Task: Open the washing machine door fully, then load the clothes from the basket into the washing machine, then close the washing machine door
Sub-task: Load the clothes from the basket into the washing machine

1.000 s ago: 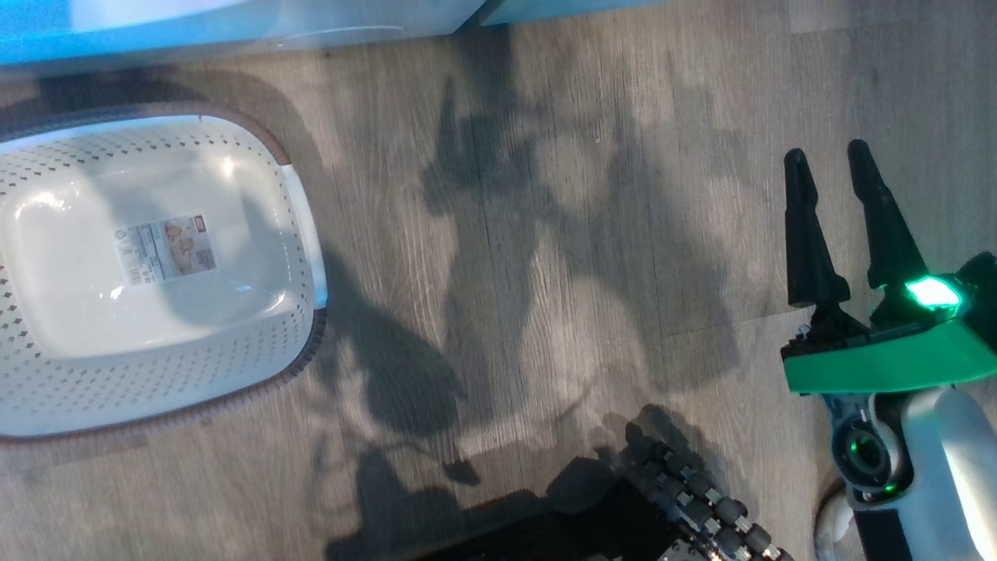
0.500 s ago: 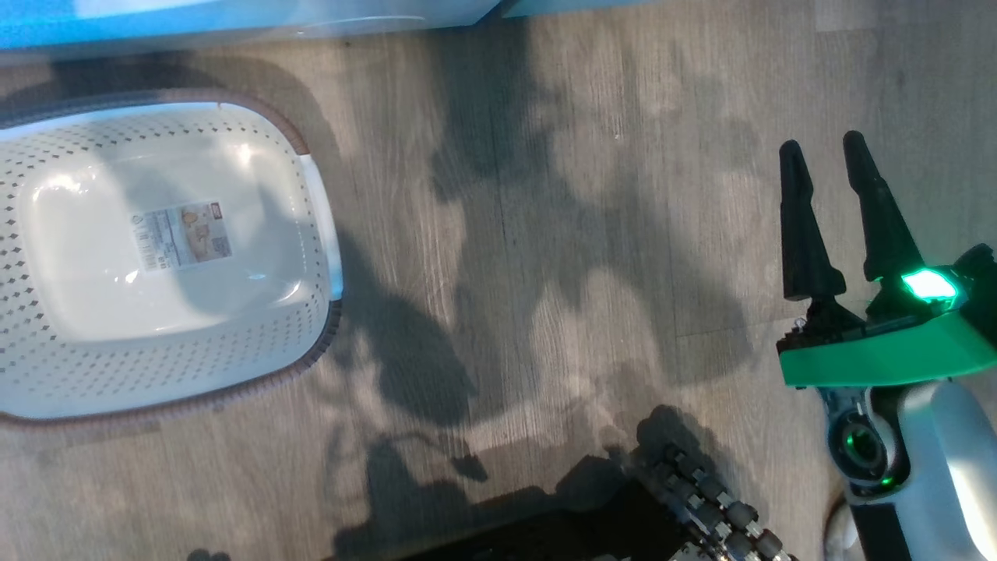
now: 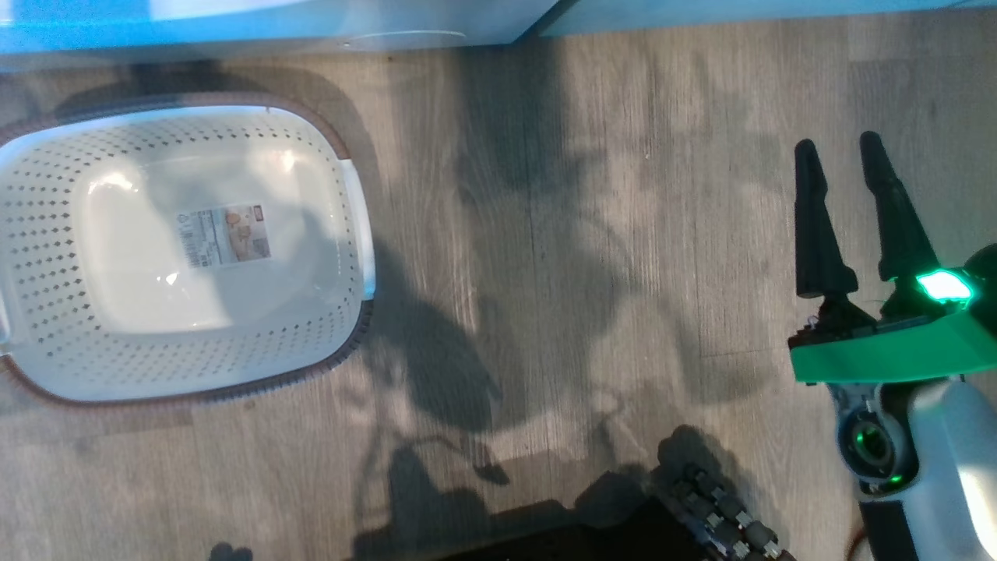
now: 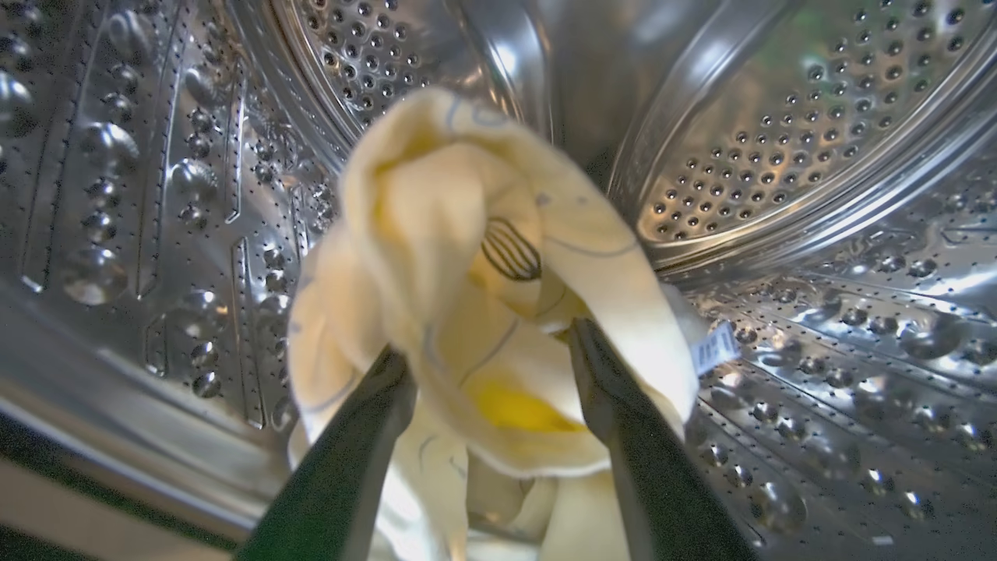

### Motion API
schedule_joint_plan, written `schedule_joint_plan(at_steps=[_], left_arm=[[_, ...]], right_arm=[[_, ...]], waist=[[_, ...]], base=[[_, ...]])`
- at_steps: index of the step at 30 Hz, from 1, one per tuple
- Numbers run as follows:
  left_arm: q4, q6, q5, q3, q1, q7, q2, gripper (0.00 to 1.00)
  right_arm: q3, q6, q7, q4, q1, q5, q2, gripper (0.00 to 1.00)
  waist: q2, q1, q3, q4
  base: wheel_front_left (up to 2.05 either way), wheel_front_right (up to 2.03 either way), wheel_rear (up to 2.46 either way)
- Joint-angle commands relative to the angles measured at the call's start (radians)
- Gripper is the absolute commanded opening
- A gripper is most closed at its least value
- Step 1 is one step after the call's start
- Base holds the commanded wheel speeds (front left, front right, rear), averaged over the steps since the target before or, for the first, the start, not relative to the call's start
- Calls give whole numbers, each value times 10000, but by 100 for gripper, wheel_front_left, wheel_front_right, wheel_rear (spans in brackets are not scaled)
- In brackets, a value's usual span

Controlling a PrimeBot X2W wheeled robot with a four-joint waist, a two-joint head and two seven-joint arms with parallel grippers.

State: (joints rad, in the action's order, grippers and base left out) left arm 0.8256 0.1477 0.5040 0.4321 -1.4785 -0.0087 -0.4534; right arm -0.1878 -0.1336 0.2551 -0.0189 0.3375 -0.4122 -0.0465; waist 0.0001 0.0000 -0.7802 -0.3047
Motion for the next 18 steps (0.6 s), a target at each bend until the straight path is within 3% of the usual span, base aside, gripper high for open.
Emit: schedule_joint_plan(at_steps=[1,9,18], left_arm=[[-432,65,53,-222,19,-79,-348,100],[-1745,482,344,-365,1678,-606,-319,100],[-4328,1351,370,-341,4099,-1183,-352,100]], right_arm=[[-47,29,67,250,-261,73,-37,100],[386,29,67,283,-445,384,-37,100],[776,29,67,345,-743,684,-37,100]], waist=[[-1,0,89,76],[-1,0,501,372],[-1,0,1089,783]], base=[[0,0,0],[0,0,0],[0,0,0]])
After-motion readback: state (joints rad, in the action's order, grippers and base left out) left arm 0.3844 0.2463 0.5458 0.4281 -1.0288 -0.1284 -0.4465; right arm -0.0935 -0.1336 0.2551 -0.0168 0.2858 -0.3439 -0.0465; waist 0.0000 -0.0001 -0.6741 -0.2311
